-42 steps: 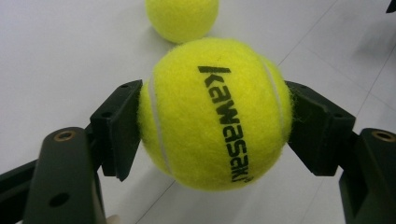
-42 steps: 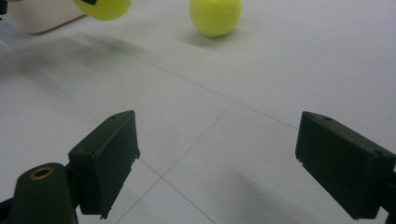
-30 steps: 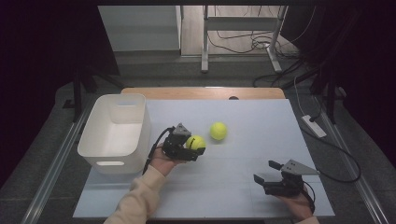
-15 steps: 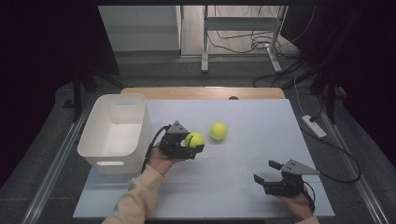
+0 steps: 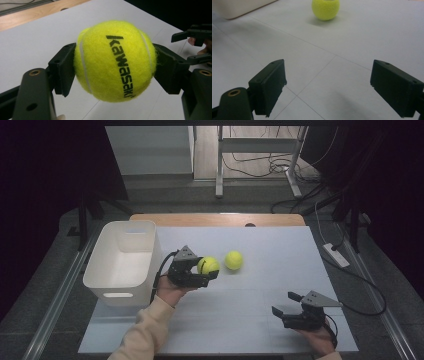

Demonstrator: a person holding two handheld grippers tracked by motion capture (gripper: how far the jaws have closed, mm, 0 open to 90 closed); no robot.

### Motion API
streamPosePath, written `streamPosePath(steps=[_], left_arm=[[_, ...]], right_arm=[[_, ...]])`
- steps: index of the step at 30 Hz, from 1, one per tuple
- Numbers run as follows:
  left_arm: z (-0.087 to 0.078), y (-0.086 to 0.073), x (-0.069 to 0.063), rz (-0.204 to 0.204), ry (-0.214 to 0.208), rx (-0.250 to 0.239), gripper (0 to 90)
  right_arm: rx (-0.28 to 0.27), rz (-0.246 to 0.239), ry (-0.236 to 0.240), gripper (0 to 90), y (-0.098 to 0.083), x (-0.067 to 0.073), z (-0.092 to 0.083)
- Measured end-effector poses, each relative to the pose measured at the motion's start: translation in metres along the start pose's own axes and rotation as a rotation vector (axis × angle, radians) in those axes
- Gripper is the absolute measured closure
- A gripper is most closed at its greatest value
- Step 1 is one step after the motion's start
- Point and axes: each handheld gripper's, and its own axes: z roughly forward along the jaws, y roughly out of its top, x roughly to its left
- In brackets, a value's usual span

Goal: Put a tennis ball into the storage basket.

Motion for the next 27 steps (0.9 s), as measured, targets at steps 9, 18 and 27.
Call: streamPosePath(steps=[9, 18, 27], left_arm=[[-0.006, 0.005, 0.001, 0.003, 0.002, -0.025, 26.9], [-0.012, 0.009, 0.001, 0.0, 0.002, -0.051, 26.9], [-0.017, 0.011, 0.002, 0.004, 0.012, -0.073, 27.0]], right_arm=[[-0.001, -0.001, -0.002, 12.9, 0.0, 0.0, 0.0], [-0.002, -0.002, -0.002, 12.9, 0.0, 0.0, 0.0], [-0.003, -0.004, -0.004, 12.9, 0.0, -0.001, 0.0]])
